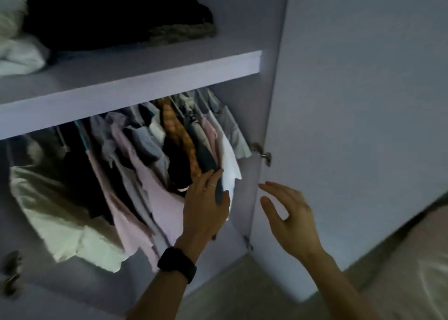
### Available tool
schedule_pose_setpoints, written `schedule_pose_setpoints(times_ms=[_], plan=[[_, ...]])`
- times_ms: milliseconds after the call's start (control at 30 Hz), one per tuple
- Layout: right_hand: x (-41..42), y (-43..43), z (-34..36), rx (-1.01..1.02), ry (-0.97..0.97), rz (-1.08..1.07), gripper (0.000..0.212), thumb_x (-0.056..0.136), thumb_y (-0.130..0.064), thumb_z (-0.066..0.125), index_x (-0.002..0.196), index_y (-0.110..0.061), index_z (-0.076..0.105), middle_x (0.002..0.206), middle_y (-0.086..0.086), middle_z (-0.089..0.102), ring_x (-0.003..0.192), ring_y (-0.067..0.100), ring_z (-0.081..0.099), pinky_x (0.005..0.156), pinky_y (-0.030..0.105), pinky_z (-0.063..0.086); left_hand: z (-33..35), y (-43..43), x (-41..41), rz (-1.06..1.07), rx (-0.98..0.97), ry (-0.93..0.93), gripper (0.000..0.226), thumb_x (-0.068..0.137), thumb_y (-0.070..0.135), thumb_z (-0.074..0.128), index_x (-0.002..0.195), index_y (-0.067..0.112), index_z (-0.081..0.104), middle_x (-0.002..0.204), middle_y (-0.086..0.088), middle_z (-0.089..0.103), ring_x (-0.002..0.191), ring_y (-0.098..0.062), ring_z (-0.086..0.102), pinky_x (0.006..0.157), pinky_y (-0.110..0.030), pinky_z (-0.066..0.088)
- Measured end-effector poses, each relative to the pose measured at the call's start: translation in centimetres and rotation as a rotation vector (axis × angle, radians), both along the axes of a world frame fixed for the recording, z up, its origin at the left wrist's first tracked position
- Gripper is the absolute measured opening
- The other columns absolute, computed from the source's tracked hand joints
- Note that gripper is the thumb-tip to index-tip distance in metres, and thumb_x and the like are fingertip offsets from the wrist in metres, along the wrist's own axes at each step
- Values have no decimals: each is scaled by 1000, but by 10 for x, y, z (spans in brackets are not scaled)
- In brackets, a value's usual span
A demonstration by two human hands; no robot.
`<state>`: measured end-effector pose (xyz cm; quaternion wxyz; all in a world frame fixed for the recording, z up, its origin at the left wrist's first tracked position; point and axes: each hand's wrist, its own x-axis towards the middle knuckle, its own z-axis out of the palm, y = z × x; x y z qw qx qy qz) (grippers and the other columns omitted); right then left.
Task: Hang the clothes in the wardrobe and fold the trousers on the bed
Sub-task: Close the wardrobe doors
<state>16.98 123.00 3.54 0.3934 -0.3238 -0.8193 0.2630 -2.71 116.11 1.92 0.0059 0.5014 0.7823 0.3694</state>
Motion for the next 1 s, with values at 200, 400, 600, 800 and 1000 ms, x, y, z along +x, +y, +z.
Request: schedule_pose_setpoints(times_ms=[200, 400, 600, 800, 1000], plan=[[100, -20, 4, -44, 34, -365, 27, 98, -31, 63, 124, -31, 70, 124, -17, 65, 117, 6, 58, 99, 32, 49, 4, 34, 81, -365, 18, -40, 57, 94, 27, 65, 147, 18, 47, 150, -4, 48, 137, -24, 44, 112, -43, 39], [179, -5, 40, -24, 284, -768, 29, 94, -30, 68, 122, -25, 62, 115, -7, 60, 106, 15, 62, 89, 46, 56, 40, 73, 154, -623, 40, -11, 70, 96, 34, 59, 156, 37, 24, 164, 4, 20, 147, -20, 28, 111, -36, 39], [216, 38, 73, -173, 396, -712, 50, 98, -39, 61, 144, -24, 48, 136, -5, 58, 116, 13, 60, 95, 36, 51, 75, 107, 199, -721, 50, 47, 78, 96, 40, 57, 155, 48, 8, 165, 16, -1, 145, -23, 34, 103, -39, 49], [225, 61, 87, -321, 325, -450, 40, 107, -44, 40, 110, -13, 65, 111, 18, 67, 105, 35, 65, 97, 52, 52, 76, 121, 220, -697, 117, 82, 93, 93, 40, 62, 153, 55, -8, 165, 11, -19, 144, -26, 37, 88, -40, 58], [227, 64, 91, -370, 438, -355, 68, 92, -66, 45, 105, 0, 57, 106, 33, 55, 88, 30, 60, 94, 62, 49, 74, 130, 226, -680, 166, 94, 95, 93, 41, 63, 150, 59, -12, 164, 15, -22, 142, -27, 39, 84, -41, 60]])
